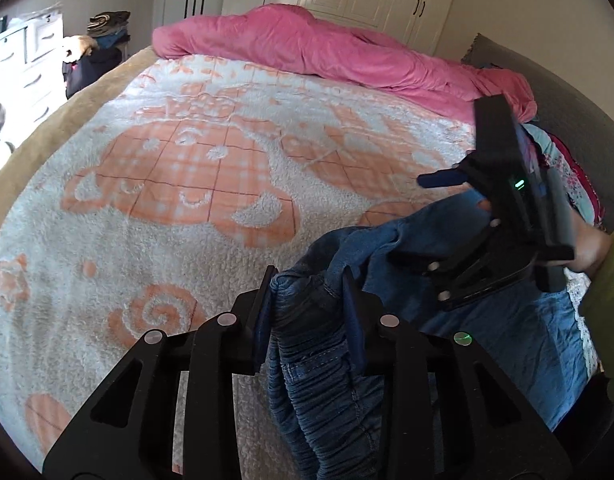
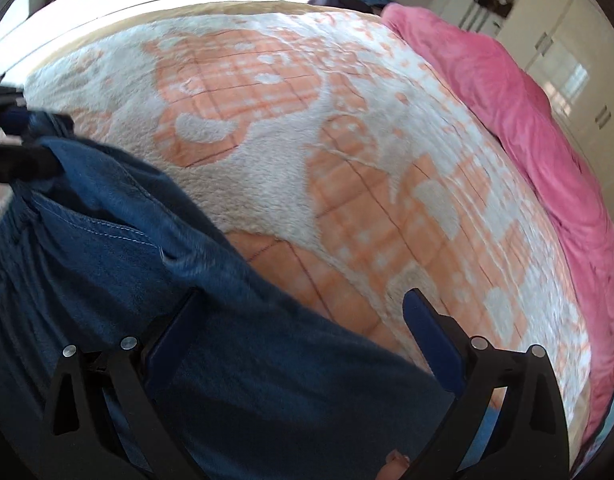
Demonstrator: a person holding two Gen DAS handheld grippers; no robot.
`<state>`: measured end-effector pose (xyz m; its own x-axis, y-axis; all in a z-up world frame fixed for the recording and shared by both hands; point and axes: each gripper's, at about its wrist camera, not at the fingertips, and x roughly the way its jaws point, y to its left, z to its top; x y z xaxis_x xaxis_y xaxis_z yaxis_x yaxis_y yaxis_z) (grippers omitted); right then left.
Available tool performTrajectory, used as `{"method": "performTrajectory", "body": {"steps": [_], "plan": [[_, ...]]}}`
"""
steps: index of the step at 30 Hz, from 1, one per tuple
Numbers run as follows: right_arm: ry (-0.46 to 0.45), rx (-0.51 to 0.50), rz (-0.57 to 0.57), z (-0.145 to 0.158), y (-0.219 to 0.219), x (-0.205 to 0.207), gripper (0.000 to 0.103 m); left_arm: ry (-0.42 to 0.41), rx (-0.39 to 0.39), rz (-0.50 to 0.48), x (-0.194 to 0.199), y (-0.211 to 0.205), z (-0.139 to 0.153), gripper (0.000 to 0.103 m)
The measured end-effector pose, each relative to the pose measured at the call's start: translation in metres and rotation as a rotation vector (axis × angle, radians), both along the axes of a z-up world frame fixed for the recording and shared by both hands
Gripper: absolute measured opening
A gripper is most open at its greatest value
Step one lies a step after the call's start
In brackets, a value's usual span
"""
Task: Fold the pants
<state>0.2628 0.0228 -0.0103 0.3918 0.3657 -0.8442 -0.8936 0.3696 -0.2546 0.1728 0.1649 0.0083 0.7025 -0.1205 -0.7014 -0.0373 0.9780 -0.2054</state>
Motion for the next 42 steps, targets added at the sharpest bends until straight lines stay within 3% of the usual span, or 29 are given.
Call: {"method": "performTrajectory", "body": {"steps": [1,5,9,11,18,25,34,38,42], "plan": [[-0.003,-0.003,-0.003,-0.003,0.002,-0.001,0.095,-0.001,-0.004,-0.003,-0.001,0.0,0.0,0.022],[0.095,0.057,0.006,-0.006,0.004,-0.005,0.042,0.015,-0.007,-0.001,0.0,0.003,-0.004,0.022],[0.052,0.087,-0.014,0.003,0.0,-0.022,0.019,0.024,0.007,0.029,0.003,0.007,-0.005,0.022],[0.031,0.12,-0.048,0.01,-0.008,-0.027,0.013,0.03,0.023,0.037,0.002,0.008,-0.007,0.022],[0.017,0.291,-0.13,0.053,-0.049,-0.049,0.012,-0.014,0.016,0.032,-0.006,0.007,0.003,0.022],[0.032,0.381,-0.189,0.086,-0.091,-0.093,0.012,-0.118,0.083,0.02,-0.04,-0.022,0.03,0.023],[0.038,0.457,-0.177,0.09,-0.142,-0.17,0.012,-0.185,0.179,0.053,-0.099,-0.049,0.033,0.025],[0.062,0.48,-0.176,0.081,-0.159,-0.198,0.012,-0.169,0.124,0.074,-0.128,-0.049,0.025,0.026],[0.035,0.454,-0.125,0.075,-0.16,-0.217,0.013,-0.183,0.153,0.042,-0.141,-0.064,0.026,0.026]]}}
